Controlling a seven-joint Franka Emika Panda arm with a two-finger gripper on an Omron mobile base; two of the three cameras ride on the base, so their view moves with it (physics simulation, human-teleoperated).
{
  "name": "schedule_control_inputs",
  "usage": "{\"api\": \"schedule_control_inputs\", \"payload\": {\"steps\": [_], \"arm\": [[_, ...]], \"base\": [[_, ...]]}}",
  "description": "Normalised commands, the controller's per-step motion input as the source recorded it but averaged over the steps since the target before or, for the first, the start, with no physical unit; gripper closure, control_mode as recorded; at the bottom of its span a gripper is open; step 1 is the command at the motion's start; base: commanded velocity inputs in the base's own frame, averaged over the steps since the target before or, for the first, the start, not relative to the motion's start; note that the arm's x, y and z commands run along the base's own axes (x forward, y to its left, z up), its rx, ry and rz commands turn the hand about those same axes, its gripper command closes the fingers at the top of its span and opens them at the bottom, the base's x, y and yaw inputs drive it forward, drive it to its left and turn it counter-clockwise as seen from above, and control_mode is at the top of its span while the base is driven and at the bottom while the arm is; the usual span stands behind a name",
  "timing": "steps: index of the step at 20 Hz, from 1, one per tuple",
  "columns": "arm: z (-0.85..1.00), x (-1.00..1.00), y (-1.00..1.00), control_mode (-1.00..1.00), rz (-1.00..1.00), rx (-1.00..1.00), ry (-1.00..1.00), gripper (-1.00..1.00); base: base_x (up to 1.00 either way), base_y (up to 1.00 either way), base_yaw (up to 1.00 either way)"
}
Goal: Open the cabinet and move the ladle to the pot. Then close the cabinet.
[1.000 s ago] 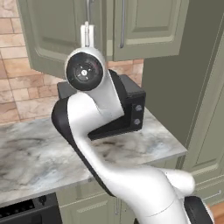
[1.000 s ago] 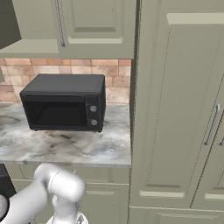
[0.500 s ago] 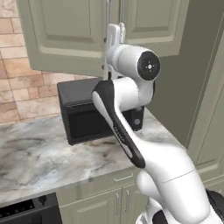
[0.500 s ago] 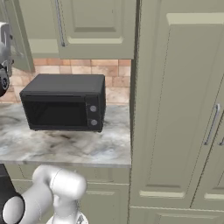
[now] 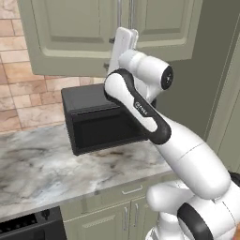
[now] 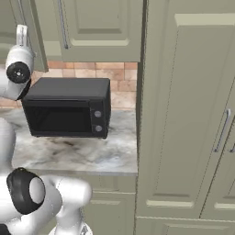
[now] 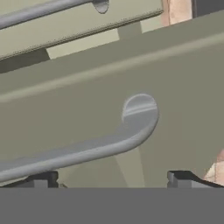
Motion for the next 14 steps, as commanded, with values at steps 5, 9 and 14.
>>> {"api": "schedule_control_inputs", "payload": {"steps": [5, 9, 14], "arm": [[-0.01, 1.0, 0.01, -1.0, 0.03, 0.03, -0.16, -1.0], [0.0, 1.0, 0.0, -1.0, -0.23, -0.04, -0.05, -1.0], [0.0, 1.0, 0.0, -1.0, -0.43, -0.06, 0.0, -1.0]], "base": [[0.0, 0.0, 0.0], [0.0, 0.0, 0.0], [0.0, 0.0, 0.0]]}}
